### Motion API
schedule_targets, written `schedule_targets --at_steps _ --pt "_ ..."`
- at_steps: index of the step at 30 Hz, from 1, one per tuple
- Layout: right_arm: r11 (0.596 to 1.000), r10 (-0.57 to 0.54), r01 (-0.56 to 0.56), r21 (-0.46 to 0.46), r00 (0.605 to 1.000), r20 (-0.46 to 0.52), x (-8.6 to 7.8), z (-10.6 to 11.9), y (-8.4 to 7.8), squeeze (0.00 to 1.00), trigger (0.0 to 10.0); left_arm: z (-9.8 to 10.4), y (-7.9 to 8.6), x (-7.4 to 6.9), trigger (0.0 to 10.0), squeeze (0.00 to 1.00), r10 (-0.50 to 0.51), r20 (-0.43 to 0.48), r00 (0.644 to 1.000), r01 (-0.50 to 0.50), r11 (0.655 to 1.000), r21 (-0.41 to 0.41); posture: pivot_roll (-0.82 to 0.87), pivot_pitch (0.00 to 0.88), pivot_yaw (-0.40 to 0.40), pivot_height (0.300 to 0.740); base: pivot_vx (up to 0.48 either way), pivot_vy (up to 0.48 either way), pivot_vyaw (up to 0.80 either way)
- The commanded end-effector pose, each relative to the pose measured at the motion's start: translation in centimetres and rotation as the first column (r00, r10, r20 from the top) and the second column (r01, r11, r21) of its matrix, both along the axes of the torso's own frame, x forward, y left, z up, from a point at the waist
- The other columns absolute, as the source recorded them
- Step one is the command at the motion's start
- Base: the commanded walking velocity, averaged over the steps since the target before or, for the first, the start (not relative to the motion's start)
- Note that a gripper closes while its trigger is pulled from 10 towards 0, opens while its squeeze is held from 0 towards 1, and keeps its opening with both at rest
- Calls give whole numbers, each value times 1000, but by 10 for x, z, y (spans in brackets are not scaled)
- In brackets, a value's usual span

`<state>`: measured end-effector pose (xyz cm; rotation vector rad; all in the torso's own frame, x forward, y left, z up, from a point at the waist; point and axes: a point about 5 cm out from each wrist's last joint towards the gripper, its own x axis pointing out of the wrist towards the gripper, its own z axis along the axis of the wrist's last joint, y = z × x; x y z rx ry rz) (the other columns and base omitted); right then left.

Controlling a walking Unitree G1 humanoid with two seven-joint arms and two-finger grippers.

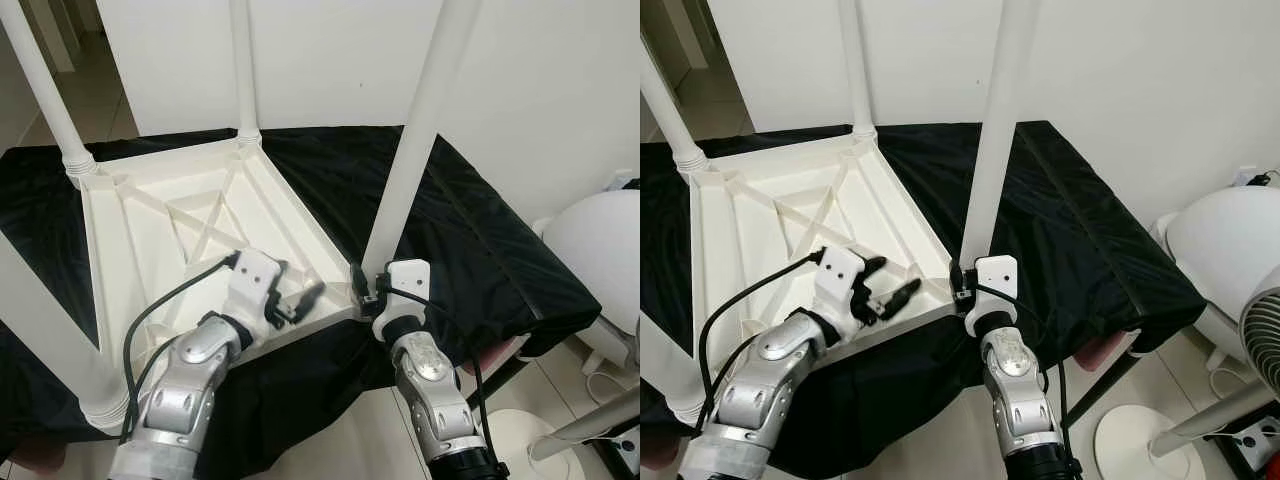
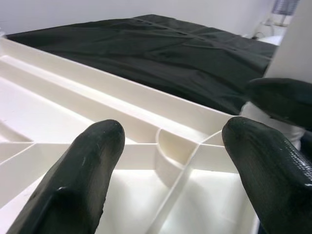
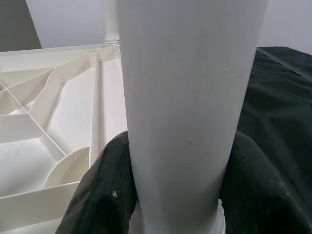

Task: Building children table

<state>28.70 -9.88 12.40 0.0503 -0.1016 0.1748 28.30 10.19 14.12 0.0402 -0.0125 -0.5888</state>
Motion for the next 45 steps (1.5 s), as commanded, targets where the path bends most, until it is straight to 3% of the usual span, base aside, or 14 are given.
schedule_targets --at_steps 1,8,9,16,17,18,19,34,45 --pt "998 -27 30 54 999 -46 -3 -6 5 0 10000 -1 1 -2 10000 0 23 -3 1000 -23 1000 9 88 0 -28 740 0 0 0" --pt "997 -22 25 78 999 -45 -1 -3 5 0 10000 1 1 -3 10000 0 44 5 999 -44 999 3 96 0 -37 740 0 0 0" --pt "996 -7 11 84 999 -43 -1 -3 6 1000 10000 1 2 -3 10000 0 51 9 999 -51 999 -5 97 0 -43 740 0 0 0" --pt "997 59 -58 53 998 -19 -1 0 2 1000 10000 4 6 1 10000 0 89 25 996 -89 996 2 112 0 -45 740 0 0 0" --pt "997 55 -54 55 998 -19 -1 -1 0 361 10000 5 8 0 10000 0 88 28 996 -89 996 11 116 0 -43 740 0 0 0" --pt "997 54 -53 61 998 -20 -1 -1 0 361 10000 5 9 0 10000 0 88 28 996 -89 996 14 116 0 -39 740 0 0 0" --pt "997 51 -50 58 998 -21 0 -1 -1 0 10000 5 10 0 10000 0 87 30 996 -87 996 18 117 0 -35 740 0 0 0" --pt "998 56 -55 8 998 -27 1 -6 -9 0 10000 14 19 10 10000 0 45 75 996 -51 995 90 119 0 -6 740 0 0 0" --pt "996 82 -82 -34 997 -15 4 -4 -13 0 10000 13 13 9 10000 0 -12 80 997 2 993 116 116 0 -4 740 0 0 0"
